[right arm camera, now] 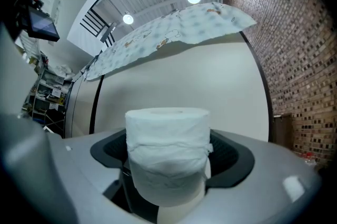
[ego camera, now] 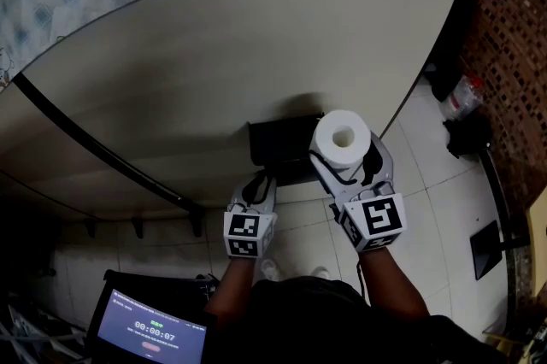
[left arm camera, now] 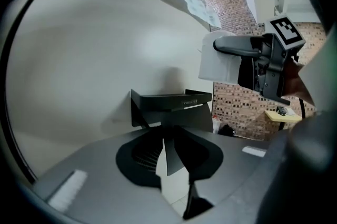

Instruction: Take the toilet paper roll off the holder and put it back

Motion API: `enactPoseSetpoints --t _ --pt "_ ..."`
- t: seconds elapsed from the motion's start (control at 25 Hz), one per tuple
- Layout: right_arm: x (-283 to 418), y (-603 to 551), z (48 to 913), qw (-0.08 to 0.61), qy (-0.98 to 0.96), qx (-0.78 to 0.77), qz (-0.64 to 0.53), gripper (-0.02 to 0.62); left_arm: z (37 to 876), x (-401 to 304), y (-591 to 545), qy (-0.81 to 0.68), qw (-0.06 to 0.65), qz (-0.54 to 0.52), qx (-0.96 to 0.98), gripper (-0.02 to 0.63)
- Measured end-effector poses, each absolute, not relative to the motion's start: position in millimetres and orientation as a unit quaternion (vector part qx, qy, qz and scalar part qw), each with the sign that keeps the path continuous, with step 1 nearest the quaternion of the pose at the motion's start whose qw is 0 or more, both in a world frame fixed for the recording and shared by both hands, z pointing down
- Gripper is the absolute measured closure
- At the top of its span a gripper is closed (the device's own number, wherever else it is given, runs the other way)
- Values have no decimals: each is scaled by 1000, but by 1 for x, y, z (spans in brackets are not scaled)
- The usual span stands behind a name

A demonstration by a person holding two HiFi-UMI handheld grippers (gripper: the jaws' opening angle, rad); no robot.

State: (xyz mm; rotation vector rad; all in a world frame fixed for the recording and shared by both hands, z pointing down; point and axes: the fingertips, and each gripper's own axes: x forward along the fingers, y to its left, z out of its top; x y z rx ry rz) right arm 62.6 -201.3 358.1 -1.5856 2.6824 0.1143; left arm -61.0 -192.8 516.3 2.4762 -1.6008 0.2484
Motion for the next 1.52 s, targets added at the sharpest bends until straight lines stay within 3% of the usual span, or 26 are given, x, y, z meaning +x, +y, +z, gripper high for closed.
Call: enactPoseSetpoints --t 0.4,0.84,1.04,1.36,1.52 --pt "79 -203 357 29 854 -518 34 156 506 -59 -189 -500 184 67 843 518" --pt "118 -219 385 50 836 -546 -10 158 505 -59 -187 -496 194 86 842 517" --pt "147 -223 406 110 831 -542 -66 158 506 -55 -184 -498 194 87 841 517" --pt "166 -246 471 261 786 -480 -288 167 504 -55 -185 -497 215 66 838 520" --pt "158 -257 503 303 751 -453 -372 169 504 -54 -184 -496 220 66 837 520"
